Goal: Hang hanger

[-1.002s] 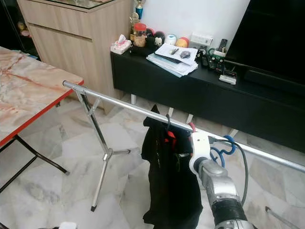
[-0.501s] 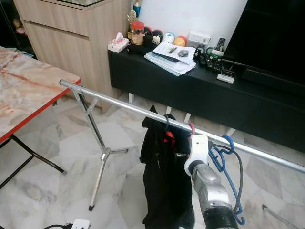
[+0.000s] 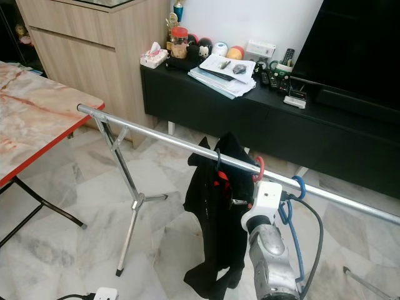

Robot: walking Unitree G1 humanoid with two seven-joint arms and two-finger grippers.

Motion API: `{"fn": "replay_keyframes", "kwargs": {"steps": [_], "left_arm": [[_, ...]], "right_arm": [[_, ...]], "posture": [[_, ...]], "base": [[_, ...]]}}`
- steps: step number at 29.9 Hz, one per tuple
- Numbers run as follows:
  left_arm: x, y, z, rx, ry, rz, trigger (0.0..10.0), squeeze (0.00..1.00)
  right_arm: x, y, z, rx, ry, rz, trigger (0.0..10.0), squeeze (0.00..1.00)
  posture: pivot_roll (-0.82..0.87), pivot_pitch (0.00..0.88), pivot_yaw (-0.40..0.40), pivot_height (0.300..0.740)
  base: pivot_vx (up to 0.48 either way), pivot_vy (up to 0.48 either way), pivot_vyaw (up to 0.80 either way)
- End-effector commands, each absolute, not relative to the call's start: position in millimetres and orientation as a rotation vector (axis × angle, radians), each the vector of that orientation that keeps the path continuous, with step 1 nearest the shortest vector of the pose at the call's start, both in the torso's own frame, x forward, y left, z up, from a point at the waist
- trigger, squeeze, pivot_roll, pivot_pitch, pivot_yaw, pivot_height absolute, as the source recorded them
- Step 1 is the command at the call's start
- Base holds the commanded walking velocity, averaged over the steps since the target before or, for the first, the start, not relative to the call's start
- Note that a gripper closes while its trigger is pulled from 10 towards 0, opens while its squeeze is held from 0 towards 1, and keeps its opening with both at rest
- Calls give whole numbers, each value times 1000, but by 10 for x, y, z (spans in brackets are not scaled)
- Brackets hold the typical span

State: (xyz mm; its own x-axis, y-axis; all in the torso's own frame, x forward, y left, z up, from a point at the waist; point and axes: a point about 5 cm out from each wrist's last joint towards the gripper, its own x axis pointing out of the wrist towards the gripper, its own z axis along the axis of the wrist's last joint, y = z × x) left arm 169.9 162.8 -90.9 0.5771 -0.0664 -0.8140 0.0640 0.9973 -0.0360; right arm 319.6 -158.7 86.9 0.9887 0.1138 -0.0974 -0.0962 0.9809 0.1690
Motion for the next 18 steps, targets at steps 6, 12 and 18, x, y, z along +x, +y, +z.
{"fn": "replay_keyframes", "kwargs": {"steps": [6,12,18], "left_arm": [[1502,1600,-997,-17,1022,-71,10000,0],[1492,1610,-999,-20,1018,-60,10000,0],[1468,1640,-1004,-9,1017,-46,10000,0]], "right_arm": [[2992,-1669,675,128,117,58,0,0],[2867,-1672,437,117,195,56,0,0],[2784,-1678,185,109,289,50,0,0]], "posture": [[36,92,-105,740],[32,80,-103,740],[34,61,-100,740]], "base": [[0,0,0],[0,0,0],[0,0,0]]}}
